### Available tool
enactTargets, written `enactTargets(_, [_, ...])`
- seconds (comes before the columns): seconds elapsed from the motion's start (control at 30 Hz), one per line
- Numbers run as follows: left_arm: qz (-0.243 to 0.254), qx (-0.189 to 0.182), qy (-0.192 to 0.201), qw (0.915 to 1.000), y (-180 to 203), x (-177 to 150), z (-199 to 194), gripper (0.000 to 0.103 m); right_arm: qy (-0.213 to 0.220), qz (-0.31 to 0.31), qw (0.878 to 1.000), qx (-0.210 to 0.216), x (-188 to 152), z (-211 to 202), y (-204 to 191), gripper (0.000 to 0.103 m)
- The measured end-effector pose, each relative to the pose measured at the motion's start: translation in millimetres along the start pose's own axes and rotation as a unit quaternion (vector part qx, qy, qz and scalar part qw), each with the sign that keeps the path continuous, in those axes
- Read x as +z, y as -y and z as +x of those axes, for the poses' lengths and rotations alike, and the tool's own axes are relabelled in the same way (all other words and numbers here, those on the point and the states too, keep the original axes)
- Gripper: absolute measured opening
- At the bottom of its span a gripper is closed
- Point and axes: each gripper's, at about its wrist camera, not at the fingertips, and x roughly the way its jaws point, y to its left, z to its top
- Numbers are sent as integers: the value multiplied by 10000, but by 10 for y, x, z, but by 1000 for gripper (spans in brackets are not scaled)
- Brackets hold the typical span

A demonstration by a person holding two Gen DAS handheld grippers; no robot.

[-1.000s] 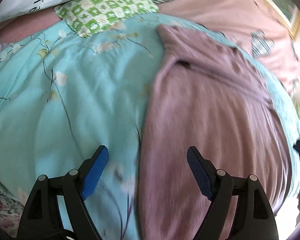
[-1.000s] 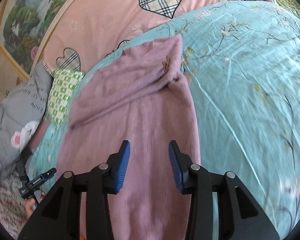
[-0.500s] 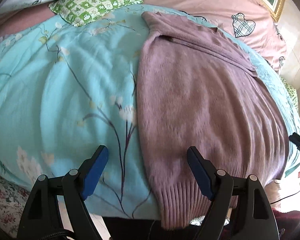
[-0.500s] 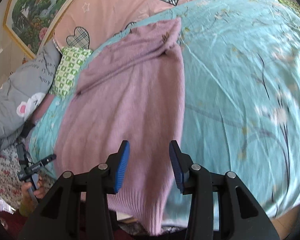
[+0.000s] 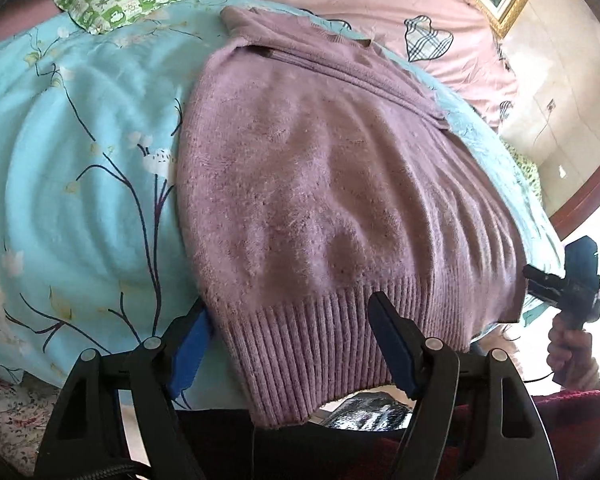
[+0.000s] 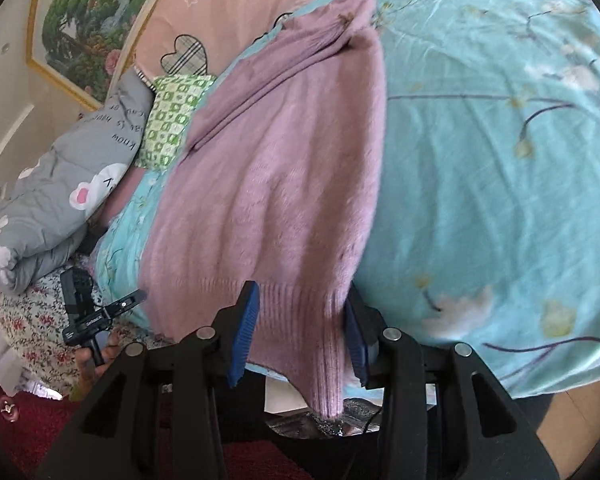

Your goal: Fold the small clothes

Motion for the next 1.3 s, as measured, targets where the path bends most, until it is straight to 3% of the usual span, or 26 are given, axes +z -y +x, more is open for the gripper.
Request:
enactTargets(0.1, [-287,-382,48,9988,-108,11,-28,67,15,-37,9997,233,-16,26,-21,43])
enactTargets(0.17, [-499,-687,62,9964,-167,50,-13,56,44,-60,9993,361,-12,76,-34,43])
enactTargets(0.23, [-623,-942,33,9936,-189,100,34,39,80,-98,9987,488,3,105,-57,43])
enactTargets(0.33, [-606,-873,-39,9943,-223,102,108,28,86,-193,9984,517,-14,119,-83,40])
enactTargets(0.57, [-426,-859,-74,9954,-211,73,122,28,35,-115,9991,410,-49,65,4,34])
enactTargets(0.7, [-147,-636,-79,9978,-139,58,128,12,-130,-178,9994,258,-21,156,-10,12])
enactTargets(0.8, [33,-552,10,9985,-106,40,41,8,-62,-281,9992,265,-30,61,-18,10])
enactTargets(1.03, [152,-726,330,9967,-13,171,-193,6,430,-205,9947,909,111,-334,21,7])
enactTargets(1.3, [323,-871,1213,9883,185,840,-505,5,1095,-390,9814,1527,632,-446,-215,7])
